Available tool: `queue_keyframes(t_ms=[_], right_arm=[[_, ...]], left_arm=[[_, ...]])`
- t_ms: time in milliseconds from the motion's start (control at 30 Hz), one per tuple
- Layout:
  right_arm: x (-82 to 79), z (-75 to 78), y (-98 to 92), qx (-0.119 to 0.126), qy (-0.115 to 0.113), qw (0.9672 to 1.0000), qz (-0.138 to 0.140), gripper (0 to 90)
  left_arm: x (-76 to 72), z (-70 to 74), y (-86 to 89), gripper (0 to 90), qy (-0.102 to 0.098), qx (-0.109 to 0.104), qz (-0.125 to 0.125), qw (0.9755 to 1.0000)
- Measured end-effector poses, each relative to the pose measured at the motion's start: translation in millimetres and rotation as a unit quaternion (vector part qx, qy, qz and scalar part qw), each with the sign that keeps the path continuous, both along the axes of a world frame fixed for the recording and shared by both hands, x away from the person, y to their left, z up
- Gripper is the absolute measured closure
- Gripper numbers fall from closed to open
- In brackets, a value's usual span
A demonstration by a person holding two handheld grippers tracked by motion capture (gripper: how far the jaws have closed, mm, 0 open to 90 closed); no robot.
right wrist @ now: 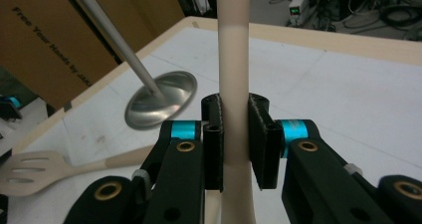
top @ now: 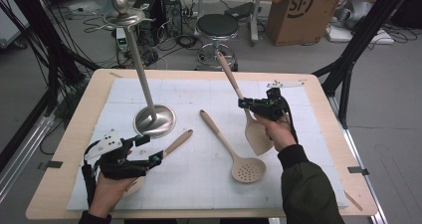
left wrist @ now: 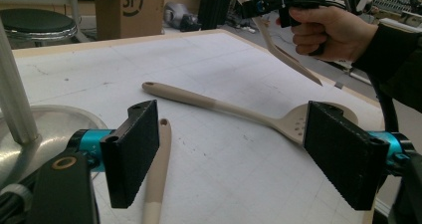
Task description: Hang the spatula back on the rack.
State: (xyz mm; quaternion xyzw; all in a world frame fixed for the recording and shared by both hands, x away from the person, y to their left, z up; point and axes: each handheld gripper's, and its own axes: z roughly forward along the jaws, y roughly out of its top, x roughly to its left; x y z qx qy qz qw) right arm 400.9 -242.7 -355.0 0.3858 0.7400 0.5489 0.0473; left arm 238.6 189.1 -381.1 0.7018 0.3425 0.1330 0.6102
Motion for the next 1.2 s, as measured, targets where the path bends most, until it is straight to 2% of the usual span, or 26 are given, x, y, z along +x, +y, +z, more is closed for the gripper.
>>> queue_keyframes(t_ms=[300,533,633,867,1033,1200], right_arm=[[-2.5,6.0,10.7,0.045,-0.012,0.9989,0.005,78.6],[-3.7,8.0,21.5,0.078,-0.02,0.9967,0.006,78.6],[-4.1,11.2,29.6,0.102,-0.026,0.9944,0.005,78.6],[-6.7,13.7,53.1,0.129,-0.045,0.9905,0.017,78.6],[-11.9,21.0,68.0,0.164,-0.053,0.9843,0.036,78.6],[-14.2,28.1,79.4,0.182,-0.06,0.9803,0.05,78.6]], left_arm=[[-1.3,2.9,1.4,23.1,-0.004,-0.003,0.001,1.0],[-1.5,3.9,1.7,23.1,-0.006,-0.004,0.0,1.0],[-1.4,3.8,2.2,23.1,-0.006,-0.004,0.0,1.0],[-1.5,4.0,4.9,23.1,-0.005,-0.005,0.002,1.0],[-2.2,5.1,5.4,23.1,-0.008,-0.005,0.002,1.0],[-2.5,5.8,6.7,23.1,-0.008,-0.009,0.003,0.9999]])
